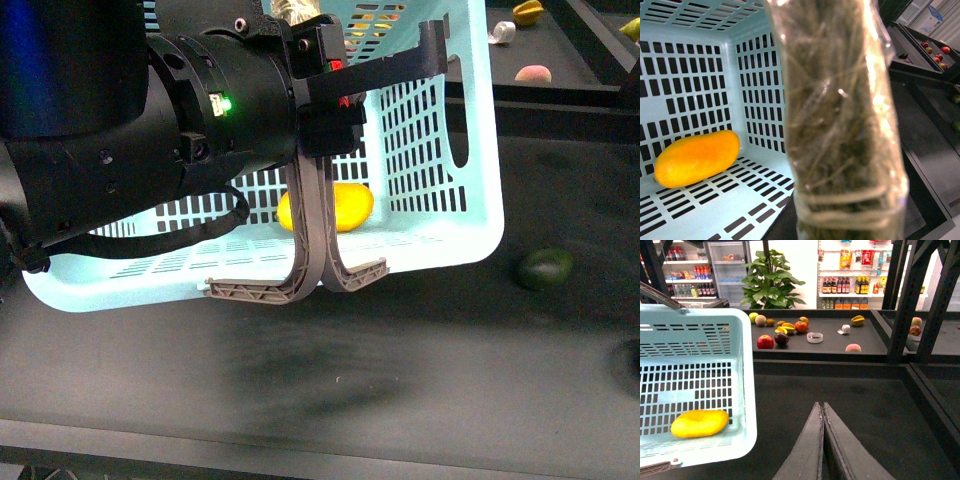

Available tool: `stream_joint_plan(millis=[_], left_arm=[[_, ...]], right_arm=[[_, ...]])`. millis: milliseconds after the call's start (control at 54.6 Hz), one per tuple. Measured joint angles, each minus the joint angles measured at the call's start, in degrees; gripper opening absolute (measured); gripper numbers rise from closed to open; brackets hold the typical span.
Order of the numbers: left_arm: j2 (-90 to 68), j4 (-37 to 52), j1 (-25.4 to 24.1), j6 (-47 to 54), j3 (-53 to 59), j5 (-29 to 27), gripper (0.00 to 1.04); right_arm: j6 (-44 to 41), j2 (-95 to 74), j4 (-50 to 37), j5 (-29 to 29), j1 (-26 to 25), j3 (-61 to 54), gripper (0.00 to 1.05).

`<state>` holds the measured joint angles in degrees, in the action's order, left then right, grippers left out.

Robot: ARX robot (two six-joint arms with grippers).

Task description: Pick mango with right arm and hold basket with left

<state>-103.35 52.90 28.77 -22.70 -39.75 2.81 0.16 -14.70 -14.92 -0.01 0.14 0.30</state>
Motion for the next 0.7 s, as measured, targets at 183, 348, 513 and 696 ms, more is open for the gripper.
stream_joint_plan(millis=[183, 348, 513, 696], left_arm=[[0.0, 0.0, 0.0, 0.0, 0.0, 0.0, 0.05], [0.0, 0.0, 0.0, 0.0, 0.0, 0.0, 0.05], [0.0, 0.0, 0.0, 0.0, 0.0, 0.0, 0.05], [0.0, 0.0, 0.0, 0.1, 0.0, 0.0, 0.05]], right_arm=[[0.0, 2.7, 2.7, 0.0, 0.0, 0.0, 0.02], [0.0, 4.4, 4.4, 0.0, 0.0, 0.0, 0.02], [0.0, 12.9, 14.4, -0.1, 0.0, 0.0, 0.02], [0.0, 14.4, 14.8, -0.1, 0.0, 0.0, 0.02]])
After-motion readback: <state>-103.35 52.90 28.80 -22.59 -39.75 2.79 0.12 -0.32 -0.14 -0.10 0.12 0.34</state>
